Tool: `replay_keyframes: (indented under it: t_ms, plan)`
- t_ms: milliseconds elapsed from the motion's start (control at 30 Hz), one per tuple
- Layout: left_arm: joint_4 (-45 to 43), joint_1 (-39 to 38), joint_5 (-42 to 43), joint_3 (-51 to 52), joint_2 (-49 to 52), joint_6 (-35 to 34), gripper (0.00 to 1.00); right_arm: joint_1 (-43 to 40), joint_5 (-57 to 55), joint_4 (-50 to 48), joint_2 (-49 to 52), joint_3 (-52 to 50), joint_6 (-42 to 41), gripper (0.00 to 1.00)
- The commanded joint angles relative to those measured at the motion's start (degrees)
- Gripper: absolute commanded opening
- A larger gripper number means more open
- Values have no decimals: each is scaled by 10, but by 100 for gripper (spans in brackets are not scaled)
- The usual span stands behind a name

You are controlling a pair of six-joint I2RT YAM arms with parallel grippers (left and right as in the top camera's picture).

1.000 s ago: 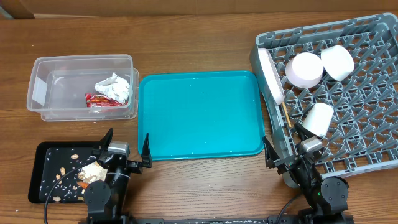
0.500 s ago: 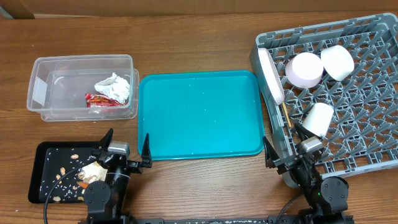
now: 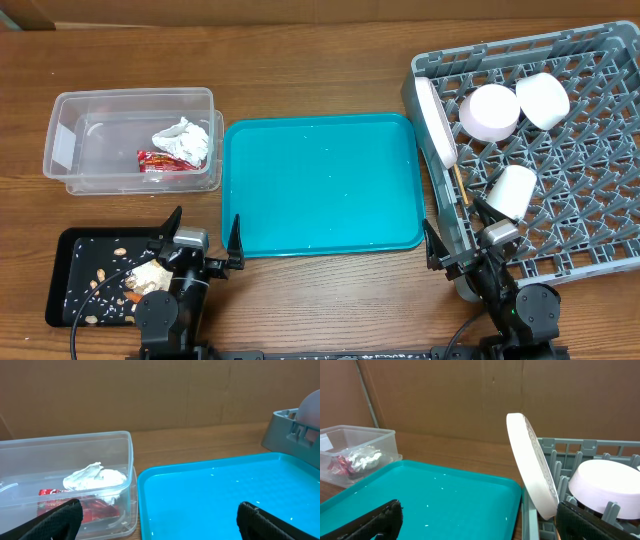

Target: Sort waste into correct bins and load items into the dishwasher

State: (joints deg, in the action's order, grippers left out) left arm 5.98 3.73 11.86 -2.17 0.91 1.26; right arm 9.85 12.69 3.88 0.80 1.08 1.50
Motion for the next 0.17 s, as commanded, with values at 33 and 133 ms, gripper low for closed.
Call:
replay_keyframes:
  t_ms: [33,133]
  plan:
    - [-3,-3,7,7,-6,-1,100,2,3,-4,-6,-6,0,100]
    - [-3,-3,6,7,-6,-1,100,2,3,-4,-6,-6,0,100]
